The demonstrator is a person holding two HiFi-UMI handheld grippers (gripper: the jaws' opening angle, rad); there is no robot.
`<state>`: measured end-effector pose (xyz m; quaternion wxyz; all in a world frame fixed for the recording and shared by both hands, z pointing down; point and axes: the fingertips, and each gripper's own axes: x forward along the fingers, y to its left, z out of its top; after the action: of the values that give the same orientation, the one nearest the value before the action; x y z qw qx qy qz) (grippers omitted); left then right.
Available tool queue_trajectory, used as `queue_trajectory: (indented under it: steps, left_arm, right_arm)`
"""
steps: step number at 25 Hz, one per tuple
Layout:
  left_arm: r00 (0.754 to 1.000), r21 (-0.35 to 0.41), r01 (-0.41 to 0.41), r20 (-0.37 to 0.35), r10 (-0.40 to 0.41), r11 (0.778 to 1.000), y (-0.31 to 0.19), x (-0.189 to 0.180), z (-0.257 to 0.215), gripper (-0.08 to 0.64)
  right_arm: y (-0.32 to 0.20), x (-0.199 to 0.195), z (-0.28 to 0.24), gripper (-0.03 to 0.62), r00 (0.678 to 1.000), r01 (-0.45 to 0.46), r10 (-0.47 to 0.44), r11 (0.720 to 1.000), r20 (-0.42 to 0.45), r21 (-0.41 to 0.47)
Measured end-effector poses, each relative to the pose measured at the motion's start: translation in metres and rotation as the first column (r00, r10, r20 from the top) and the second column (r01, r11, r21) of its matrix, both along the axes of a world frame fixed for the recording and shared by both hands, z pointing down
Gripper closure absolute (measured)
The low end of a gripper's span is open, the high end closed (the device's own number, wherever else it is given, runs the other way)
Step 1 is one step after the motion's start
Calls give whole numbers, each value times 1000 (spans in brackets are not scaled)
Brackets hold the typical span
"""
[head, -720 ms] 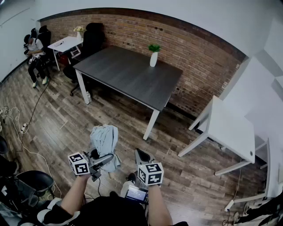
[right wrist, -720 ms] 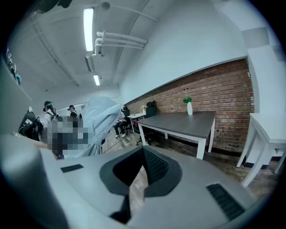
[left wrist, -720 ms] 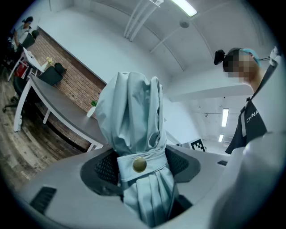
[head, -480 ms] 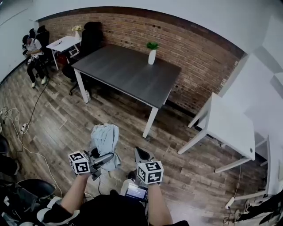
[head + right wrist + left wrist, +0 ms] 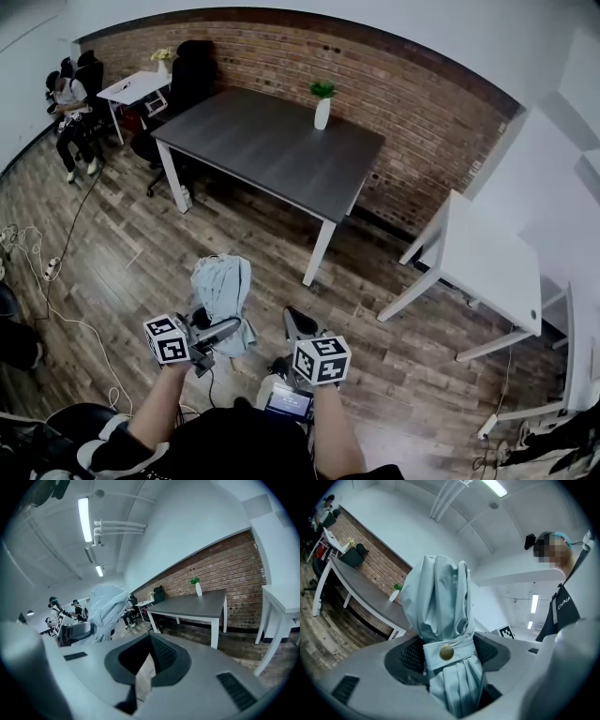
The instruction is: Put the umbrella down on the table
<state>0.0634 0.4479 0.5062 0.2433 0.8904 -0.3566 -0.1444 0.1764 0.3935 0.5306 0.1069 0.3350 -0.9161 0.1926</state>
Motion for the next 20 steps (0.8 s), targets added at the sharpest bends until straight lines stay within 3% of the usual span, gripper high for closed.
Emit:
queue_trajectory:
  steps: [11,20]
  left_arm:
    - [1000,-5,5,-12,-5,1000,-4,-3,5,262]
    - [999,-39,17,-46,-19,999,-36,-7,9,262]
  right_arm:
    - [-3,-6,10,584,999,25,-26,1000,-26,-14]
    - [-38,-9,22,584,999,29,-30,998,-24,-47]
